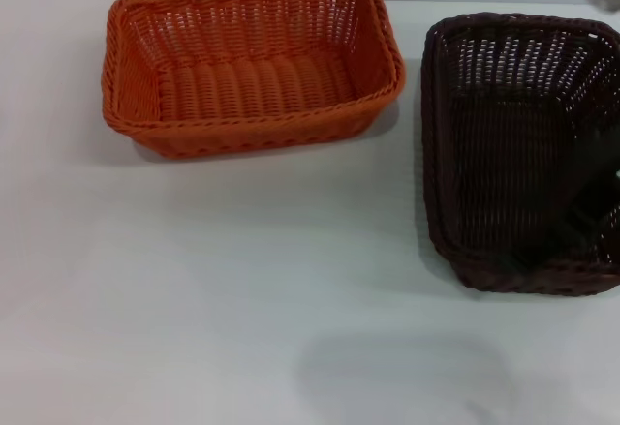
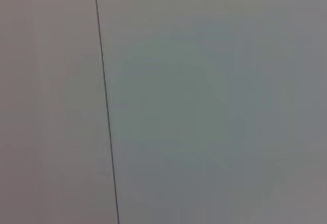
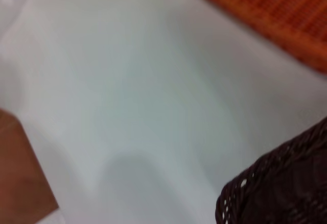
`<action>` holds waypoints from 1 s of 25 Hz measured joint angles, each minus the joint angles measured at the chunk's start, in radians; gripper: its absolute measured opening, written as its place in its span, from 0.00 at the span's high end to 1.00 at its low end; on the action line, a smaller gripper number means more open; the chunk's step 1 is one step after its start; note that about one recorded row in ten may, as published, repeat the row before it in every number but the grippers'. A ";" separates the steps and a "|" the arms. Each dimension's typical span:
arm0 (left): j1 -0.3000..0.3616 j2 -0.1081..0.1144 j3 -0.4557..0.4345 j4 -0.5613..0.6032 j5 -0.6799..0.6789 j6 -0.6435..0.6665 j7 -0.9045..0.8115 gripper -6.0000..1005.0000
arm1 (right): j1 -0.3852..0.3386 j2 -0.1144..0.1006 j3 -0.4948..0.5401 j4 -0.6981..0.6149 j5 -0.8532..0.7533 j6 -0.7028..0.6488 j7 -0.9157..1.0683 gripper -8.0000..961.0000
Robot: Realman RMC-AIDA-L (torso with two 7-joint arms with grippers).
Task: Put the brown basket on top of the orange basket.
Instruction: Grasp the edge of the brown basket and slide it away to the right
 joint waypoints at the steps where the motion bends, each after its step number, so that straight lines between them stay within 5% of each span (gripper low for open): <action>1: -0.005 0.000 0.000 0.000 0.001 -0.013 0.001 0.23 | -0.003 0.002 -0.024 0.003 -0.033 -0.004 -0.004 0.18; 16: -0.040 0.004 0.000 0.000 0.005 -0.062 0.004 0.23 | 0.012 0.037 -0.238 0.192 -0.229 0.122 0.000 0.18; 25: -0.041 0.006 0.000 0.000 0.005 -0.063 0.005 0.23 | 0.026 0.041 -0.264 0.255 -0.246 0.177 0.012 0.18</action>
